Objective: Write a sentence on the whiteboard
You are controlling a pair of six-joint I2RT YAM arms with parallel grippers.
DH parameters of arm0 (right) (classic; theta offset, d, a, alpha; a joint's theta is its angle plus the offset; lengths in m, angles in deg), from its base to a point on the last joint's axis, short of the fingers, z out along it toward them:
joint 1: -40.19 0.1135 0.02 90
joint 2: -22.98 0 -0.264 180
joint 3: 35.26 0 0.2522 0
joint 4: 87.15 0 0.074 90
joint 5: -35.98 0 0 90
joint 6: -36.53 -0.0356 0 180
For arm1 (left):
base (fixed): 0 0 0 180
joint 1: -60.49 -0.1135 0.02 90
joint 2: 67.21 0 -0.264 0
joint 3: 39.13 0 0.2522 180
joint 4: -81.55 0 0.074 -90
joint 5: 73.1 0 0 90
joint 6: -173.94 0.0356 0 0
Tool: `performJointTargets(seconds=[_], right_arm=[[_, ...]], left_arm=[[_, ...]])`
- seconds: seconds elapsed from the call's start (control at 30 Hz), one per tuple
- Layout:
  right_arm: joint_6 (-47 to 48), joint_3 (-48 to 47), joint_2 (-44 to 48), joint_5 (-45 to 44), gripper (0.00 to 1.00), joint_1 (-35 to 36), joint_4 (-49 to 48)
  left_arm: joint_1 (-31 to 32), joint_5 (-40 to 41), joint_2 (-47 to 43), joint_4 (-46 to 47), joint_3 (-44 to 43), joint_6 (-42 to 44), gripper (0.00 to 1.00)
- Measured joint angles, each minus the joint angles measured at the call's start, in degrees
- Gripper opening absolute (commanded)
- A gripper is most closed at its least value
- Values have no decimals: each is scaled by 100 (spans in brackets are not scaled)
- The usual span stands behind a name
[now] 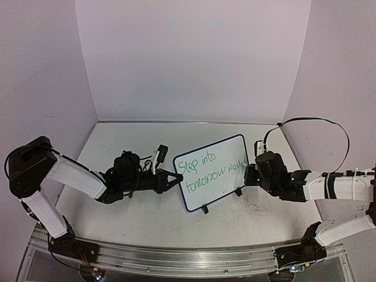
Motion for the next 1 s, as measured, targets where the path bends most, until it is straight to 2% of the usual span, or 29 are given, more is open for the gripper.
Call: performJointTargets(seconds=[0.3, 0.6, 1.0], right_arm=[[120, -84, 13, 30, 0, -117, -92], [-88, 129, 413, 287, 0, -128, 34], [-157, 270, 355, 427, 0, -238, 18]], left_arm=[[0, 0, 0, -2, 0, 0, 0], [0, 2, 2, -22, 0, 2, 0], [0, 2, 9, -24, 0, 1, 0]])
